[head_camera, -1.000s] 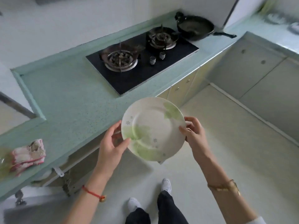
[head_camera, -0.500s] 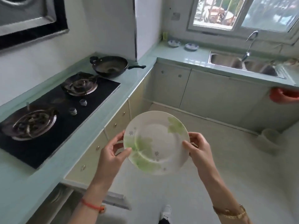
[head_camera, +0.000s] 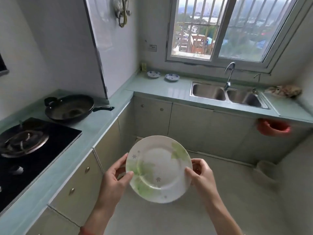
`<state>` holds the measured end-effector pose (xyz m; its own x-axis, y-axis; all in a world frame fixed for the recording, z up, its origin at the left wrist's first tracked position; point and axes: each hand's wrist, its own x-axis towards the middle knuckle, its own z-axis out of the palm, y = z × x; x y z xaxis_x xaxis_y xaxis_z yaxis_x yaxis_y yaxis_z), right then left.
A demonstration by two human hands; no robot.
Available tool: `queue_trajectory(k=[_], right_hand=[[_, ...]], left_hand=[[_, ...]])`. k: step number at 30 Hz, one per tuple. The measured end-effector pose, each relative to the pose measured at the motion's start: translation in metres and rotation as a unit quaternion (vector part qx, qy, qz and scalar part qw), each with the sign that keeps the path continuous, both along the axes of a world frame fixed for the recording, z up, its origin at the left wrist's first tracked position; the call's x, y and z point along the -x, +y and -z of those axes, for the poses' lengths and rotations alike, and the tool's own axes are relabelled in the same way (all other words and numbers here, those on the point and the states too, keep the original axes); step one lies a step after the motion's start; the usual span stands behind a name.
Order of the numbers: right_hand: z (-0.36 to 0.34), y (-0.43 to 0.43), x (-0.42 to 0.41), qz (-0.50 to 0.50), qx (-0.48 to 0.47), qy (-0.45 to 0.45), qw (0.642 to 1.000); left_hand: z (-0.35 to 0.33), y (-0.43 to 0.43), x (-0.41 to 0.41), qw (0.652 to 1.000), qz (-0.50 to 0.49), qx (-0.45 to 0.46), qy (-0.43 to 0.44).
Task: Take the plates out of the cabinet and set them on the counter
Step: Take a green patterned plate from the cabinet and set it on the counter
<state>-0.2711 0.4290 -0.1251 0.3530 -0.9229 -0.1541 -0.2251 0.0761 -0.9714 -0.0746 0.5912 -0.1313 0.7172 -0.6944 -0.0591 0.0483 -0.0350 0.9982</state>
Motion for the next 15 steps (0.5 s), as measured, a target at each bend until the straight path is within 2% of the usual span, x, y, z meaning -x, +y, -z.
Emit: queue_trajectory(k=[8, 15], right_hand=[[0.01, -0.159, -0.075, 0.034, 0.011, 0.01, 0.999], [-0.008, -0.305, -0.157, 0.074, 0.015, 0.013, 0.997]], left_hand=[[0.009, -0.17, -0.082, 1.0, 0.029, 0.002, -0.002], [-0.008, -0.332, -0.176, 0.998, 0.064, 0.008, -0.017]])
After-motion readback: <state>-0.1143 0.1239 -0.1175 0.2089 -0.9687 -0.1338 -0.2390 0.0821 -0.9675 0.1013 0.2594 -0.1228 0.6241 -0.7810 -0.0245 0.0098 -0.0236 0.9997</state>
